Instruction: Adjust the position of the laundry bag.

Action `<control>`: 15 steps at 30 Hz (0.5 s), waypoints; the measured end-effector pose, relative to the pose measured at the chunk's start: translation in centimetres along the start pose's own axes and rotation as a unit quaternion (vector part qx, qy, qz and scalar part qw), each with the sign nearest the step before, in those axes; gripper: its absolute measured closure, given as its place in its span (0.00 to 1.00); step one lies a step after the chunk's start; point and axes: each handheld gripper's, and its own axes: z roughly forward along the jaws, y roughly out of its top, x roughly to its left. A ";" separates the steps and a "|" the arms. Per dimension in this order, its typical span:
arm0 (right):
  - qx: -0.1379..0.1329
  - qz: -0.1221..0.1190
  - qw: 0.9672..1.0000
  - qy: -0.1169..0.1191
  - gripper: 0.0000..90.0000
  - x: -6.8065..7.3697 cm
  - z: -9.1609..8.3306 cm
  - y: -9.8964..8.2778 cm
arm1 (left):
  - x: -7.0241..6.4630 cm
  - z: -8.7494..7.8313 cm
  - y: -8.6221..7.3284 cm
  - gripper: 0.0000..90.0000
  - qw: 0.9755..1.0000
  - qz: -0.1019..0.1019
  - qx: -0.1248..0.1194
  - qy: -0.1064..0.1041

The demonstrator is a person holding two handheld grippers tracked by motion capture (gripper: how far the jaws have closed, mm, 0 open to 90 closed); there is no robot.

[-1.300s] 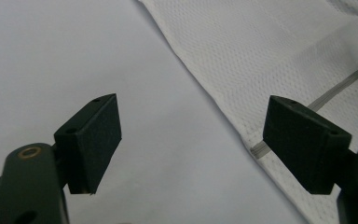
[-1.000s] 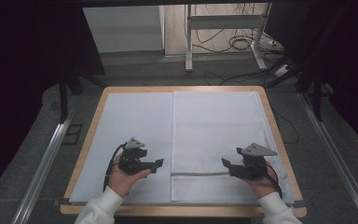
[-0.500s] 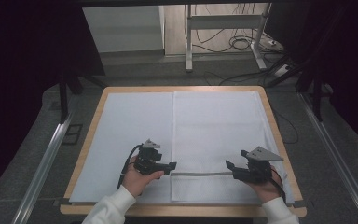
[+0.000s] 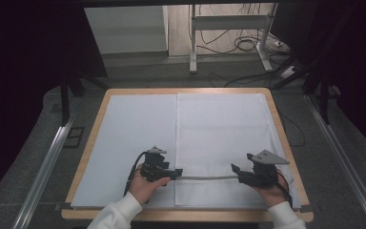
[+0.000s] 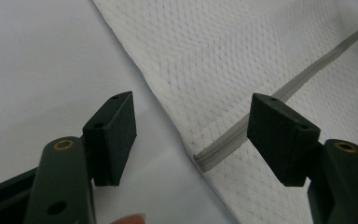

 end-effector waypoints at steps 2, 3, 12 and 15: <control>0.000 0.000 1.000 0.000 0.28 0.0 0.0 0.0 | -0.1 0.1 -0.1 0.36 1.000 0.003 0.004 -0.001; 0.000 -0.001 1.000 0.000 0.28 0.0 0.0 0.0 | -0.1 0.3 -0.1 0.37 1.000 0.008 0.011 0.000; 0.000 0.001 1.000 -0.003 0.28 -0.1 0.0 0.0 | -0.6 1.2 -0.5 0.42 1.000 0.014 0.025 -0.004; 0.000 0.001 1.000 -0.003 0.28 0.0 -0.1 0.0 | -1.1 1.5 -0.6 0.45 1.000 0.022 0.021 0.002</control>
